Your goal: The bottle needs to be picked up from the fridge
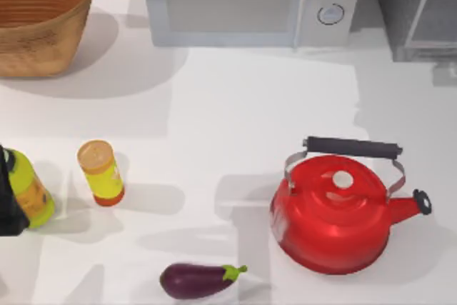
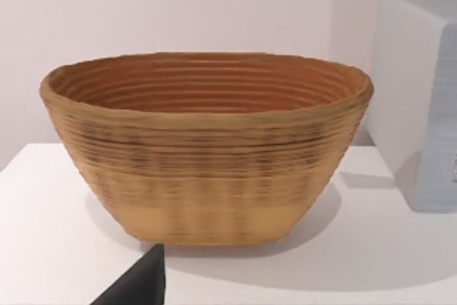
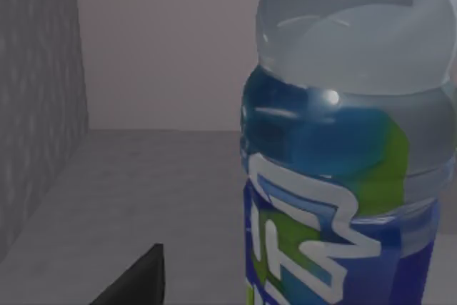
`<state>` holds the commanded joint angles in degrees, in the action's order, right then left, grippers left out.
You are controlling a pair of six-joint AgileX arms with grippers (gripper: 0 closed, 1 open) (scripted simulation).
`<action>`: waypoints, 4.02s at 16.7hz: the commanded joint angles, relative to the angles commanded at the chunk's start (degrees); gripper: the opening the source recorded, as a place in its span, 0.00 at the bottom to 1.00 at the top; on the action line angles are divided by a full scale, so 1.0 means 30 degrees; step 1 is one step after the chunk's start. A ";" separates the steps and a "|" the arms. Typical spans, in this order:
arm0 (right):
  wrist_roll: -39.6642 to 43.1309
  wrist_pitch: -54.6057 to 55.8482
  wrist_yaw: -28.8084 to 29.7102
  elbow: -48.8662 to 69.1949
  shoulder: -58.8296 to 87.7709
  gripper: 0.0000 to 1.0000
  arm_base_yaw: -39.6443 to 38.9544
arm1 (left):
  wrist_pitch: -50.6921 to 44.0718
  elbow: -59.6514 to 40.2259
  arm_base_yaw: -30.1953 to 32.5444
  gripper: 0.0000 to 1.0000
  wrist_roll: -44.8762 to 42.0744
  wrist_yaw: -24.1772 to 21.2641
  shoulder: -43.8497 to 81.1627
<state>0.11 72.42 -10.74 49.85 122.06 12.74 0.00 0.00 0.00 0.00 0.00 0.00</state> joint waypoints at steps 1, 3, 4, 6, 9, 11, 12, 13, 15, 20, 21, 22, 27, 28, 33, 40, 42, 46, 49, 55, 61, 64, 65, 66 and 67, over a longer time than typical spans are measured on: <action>0.0000 0.0000 0.0000 0.0000 0.0000 1.00 0.0000 | 0.0000 0.0000 0.0000 1.00 0.0000 0.0000 0.0000; -0.0007 0.0016 -0.0044 -0.0007 -0.0044 1.00 0.0079 | 0.0000 0.0000 0.0000 1.00 0.0000 0.0000 0.0000; -0.0002 -0.0125 -0.0024 0.0252 0.0153 1.00 0.0040 | 0.0000 0.0000 0.0000 1.00 0.0000 0.0000 0.0000; 0.0007 -0.0674 0.0089 0.1369 0.0780 1.00 -0.0083 | 0.0000 0.0000 0.0000 1.00 0.0000 0.0000 0.0000; 0.0015 -0.1847 0.0347 0.3879 0.1907 1.00 -0.0321 | 0.0000 0.0000 0.0000 1.00 0.0000 0.0000 0.0000; 0.0023 -0.2516 0.0493 0.5031 0.2453 1.00 -0.0461 | 0.0000 0.0000 0.0000 1.00 0.0000 0.0000 0.0000; 0.0026 -0.2717 0.0537 0.5304 0.2583 1.00 -0.0504 | 0.0000 0.0000 0.0000 1.00 0.0000 0.0000 0.0000; 0.0027 -0.2772 0.0549 0.5373 0.2613 1.00 -0.0515 | 0.0000 0.0000 0.0000 1.00 0.0000 0.0000 0.0000; 0.0027 -0.2772 0.0549 0.5373 0.2613 1.00 -0.0515 | 0.0000 0.0000 0.0000 1.00 0.0000 0.0000 0.0000; 0.0027 -0.2772 0.0549 0.5373 0.2613 0.70 -0.0515 | 0.0000 0.0000 0.0000 1.00 0.0000 0.0000 0.0000; 0.0027 -0.2772 0.0549 0.5373 0.2613 0.62 -0.0515 | 0.0000 0.0000 0.0000 1.00 0.0000 0.0000 0.0000; 0.0027 -0.2772 0.0549 0.5373 0.2613 0.55 -0.0515 | 0.0000 0.0000 0.0000 1.00 0.0000 0.0000 0.0000; 0.0027 -0.2772 0.0549 0.5373 0.2613 0.17 -0.0515 | 0.0000 0.0000 0.0000 1.00 0.0000 0.0000 0.0000; 0.0027 -0.2772 0.0549 0.5373 0.2613 0.10 -0.0515 | 0.0000 0.0000 0.0000 1.00 0.0000 0.0000 0.0000; 0.0027 -0.2772 0.0549 0.5373 0.2613 0.00 -0.0515 | 0.0000 0.0000 0.0000 1.00 0.0000 0.0000 0.0000; -0.0010 -0.3021 0.0516 0.5436 0.2286 0.00 -0.0489 | 0.0000 0.0000 0.0000 1.00 0.0000 0.0000 0.0000; -0.0027 -0.3812 0.0487 0.5568 0.1562 0.00 -0.0515 | 0.0000 0.0000 0.0000 1.00 0.0000 0.0000 0.0000; -0.0029 -0.5672 0.0513 0.5797 0.0134 0.00 -0.0464 | 0.0000 0.0000 0.0000 1.00 0.0000 0.0000 0.0000; -0.0025 -0.5869 0.0512 0.5840 -0.0036 0.00 -0.0461 | 0.0000 0.0000 0.0000 1.00 0.0000 0.0000 0.0000; -0.0030 -0.4859 0.0116 0.3547 -0.1651 0.00 -0.0314 | 0.0000 0.0000 0.0000 1.00 0.0000 0.0000 0.0000; -0.0085 -0.2838 -0.0468 -0.2238 -0.4883 0.00 0.0408 | 0.0000 0.0000 0.0000 1.00 0.0000 0.0000 0.0000; -0.0091 -0.2515 -0.0556 -0.2807 -0.5248 0.00 0.0516 | 0.0000 0.0000 0.0000 1.00 0.0000 0.0000 0.0000; -0.0091 -0.2515 -0.0556 -0.2807 -0.5248 0.00 0.0516 | 0.0000 0.0000 0.0000 1.00 0.0000 0.0000 0.0000; -0.0091 -0.2515 -0.0556 -0.2807 -0.5248 0.00 0.0516 | 0.0000 0.0000 0.0000 1.00 0.0000 0.0000 0.0000; -0.0123 -0.2571 -0.0543 -0.2749 -0.5131 0.00 0.0410 | 0.0000 0.0000 0.0000 1.00 0.0000 0.0000 0.0000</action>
<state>-0.26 64.71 -12.37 41.61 106.67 13.97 0.00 0.00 0.00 0.00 0.00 0.00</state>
